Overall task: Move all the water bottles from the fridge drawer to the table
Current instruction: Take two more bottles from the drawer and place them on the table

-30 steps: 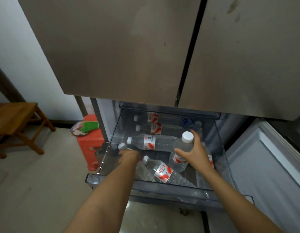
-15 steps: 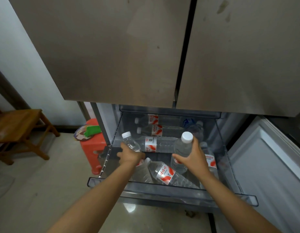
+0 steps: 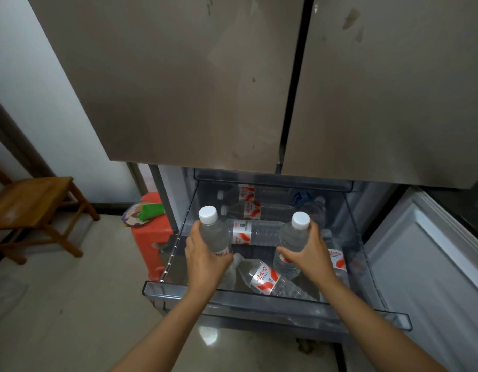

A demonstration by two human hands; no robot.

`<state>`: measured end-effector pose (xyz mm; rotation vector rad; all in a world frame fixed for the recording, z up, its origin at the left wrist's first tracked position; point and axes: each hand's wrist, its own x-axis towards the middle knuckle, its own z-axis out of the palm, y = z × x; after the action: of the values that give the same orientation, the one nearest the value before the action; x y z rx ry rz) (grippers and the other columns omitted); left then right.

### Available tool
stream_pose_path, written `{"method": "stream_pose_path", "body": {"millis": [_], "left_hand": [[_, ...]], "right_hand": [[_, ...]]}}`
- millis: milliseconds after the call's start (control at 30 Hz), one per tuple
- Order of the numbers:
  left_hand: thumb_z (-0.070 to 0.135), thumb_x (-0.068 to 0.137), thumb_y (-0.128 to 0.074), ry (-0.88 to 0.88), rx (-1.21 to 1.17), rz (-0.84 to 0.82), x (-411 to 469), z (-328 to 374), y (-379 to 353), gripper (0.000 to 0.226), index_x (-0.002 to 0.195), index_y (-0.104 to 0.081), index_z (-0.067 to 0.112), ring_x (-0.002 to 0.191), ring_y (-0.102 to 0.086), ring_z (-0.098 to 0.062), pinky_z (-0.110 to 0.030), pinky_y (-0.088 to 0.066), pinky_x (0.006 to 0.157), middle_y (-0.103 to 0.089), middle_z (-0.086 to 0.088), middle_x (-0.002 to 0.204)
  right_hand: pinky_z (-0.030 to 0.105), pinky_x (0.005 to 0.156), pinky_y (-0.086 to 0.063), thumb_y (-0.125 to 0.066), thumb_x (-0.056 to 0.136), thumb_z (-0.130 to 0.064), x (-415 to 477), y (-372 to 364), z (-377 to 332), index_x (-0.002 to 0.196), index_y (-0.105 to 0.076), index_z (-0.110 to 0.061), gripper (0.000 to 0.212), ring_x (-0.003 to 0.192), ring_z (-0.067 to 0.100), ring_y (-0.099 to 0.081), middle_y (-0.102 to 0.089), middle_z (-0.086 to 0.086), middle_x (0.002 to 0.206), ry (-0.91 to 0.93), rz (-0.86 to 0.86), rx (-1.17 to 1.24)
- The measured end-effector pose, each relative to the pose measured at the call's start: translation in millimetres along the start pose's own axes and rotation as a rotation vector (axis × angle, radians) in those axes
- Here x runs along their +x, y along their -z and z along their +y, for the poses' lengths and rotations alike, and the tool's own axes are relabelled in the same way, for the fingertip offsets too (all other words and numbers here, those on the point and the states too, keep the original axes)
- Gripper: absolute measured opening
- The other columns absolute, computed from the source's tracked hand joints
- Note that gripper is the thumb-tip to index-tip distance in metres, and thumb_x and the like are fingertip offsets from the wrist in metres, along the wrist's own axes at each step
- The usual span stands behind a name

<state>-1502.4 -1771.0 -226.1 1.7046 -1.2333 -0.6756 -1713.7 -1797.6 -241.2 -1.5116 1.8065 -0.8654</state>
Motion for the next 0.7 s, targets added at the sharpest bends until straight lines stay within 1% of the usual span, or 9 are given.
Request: {"method": "stream_pose_path", "body": {"millis": [100, 233, 400, 500, 533, 633, 700], "left_hand": [[0.005, 0.057, -0.081, -0.048, -0.014, 0.003, -1.9, -0.2, 0.2, 0.098, 0.137, -0.027, 0.019, 0.122, -0.042, -0.031, -0.052, -0.039, 0.101, -0.044, -0.009, 0.134], [0.007, 0.057, -0.081, -0.062, -0.041, -0.008, -3.4, -0.6, 1.2, 0.096, 0.136, -0.028, 0.020, 0.123, -0.042, -0.030, -0.054, -0.039, 0.101, -0.045, -0.007, 0.133], [0.007, 0.057, -0.081, -0.076, -0.053, -0.003, -4.1, -2.0, 0.9, 0.096, 0.136, -0.028, 0.022, 0.123, -0.041, -0.028, -0.052, -0.039, 0.102, -0.044, -0.006, 0.133], [0.008, 0.057, -0.082, -0.089, -0.064, 0.012, -4.9, -4.4, 0.0, 0.097, 0.136, -0.027, 0.024, 0.124, -0.039, -0.026, -0.044, -0.038, 0.103, -0.043, -0.004, 0.133], [0.009, 0.057, -0.082, -0.093, -0.069, 0.010, -5.0, -4.6, -0.1, 0.097, 0.136, -0.027, 0.025, 0.124, -0.039, -0.025, -0.044, -0.038, 0.103, -0.043, -0.003, 0.132], [0.010, 0.058, -0.083, -0.095, -0.073, -0.004, -4.5, -4.3, -0.3, 0.097, 0.135, -0.027, 0.026, 0.125, -0.039, -0.023, -0.049, -0.039, 0.103, -0.043, -0.002, 0.133], [0.009, 0.058, -0.082, -0.094, -0.071, -0.002, -4.2, -4.7, -0.7, 0.098, 0.135, -0.026, 0.028, 0.124, -0.039, -0.023, -0.047, -0.038, 0.104, -0.043, -0.001, 0.133]], "right_hand": [[0.049, 0.105, -0.039, -0.083, 0.065, -0.027, -0.3, 0.5, 0.3, 0.141, -0.020, -0.018, 0.099, 0.131, 0.029, -0.037, -0.036, 0.009, 0.144, 0.008, -0.007, -0.021], [0.045, 0.104, -0.039, -0.082, 0.065, -0.026, -1.9, 0.7, 1.8, 0.141, -0.020, -0.018, 0.098, 0.131, 0.028, -0.038, -0.037, 0.008, 0.143, 0.009, -0.008, -0.010], [0.045, 0.103, -0.040, -0.082, 0.065, -0.026, -2.0, 0.5, 2.6, 0.139, -0.024, -0.019, 0.094, 0.128, 0.028, -0.041, -0.041, 0.007, 0.141, 0.008, 0.007, -0.003], [0.044, 0.102, -0.041, -0.082, 0.065, -0.025, -1.3, -1.0, 4.0, 0.138, -0.027, -0.018, 0.092, 0.127, 0.027, -0.043, -0.043, 0.008, 0.140, 0.014, 0.010, -0.014], [0.043, 0.101, -0.041, -0.082, 0.065, -0.025, -1.3, -1.7, 4.0, 0.138, -0.028, -0.017, 0.091, 0.127, 0.027, -0.043, -0.043, 0.008, 0.139, 0.021, 0.009, -0.016], [0.043, 0.100, -0.042, -0.083, 0.065, -0.024, -0.9, -2.5, 2.7, 0.136, -0.030, -0.017, 0.089, 0.125, 0.026, -0.044, -0.045, 0.007, 0.137, 0.036, 0.003, -0.013], [0.044, 0.100, -0.043, -0.083, 0.065, -0.023, -0.6, -2.2, 1.6, 0.136, -0.030, -0.018, 0.088, 0.125, 0.027, -0.045, -0.046, 0.007, 0.136, 0.041, -0.005, 0.000]]}}
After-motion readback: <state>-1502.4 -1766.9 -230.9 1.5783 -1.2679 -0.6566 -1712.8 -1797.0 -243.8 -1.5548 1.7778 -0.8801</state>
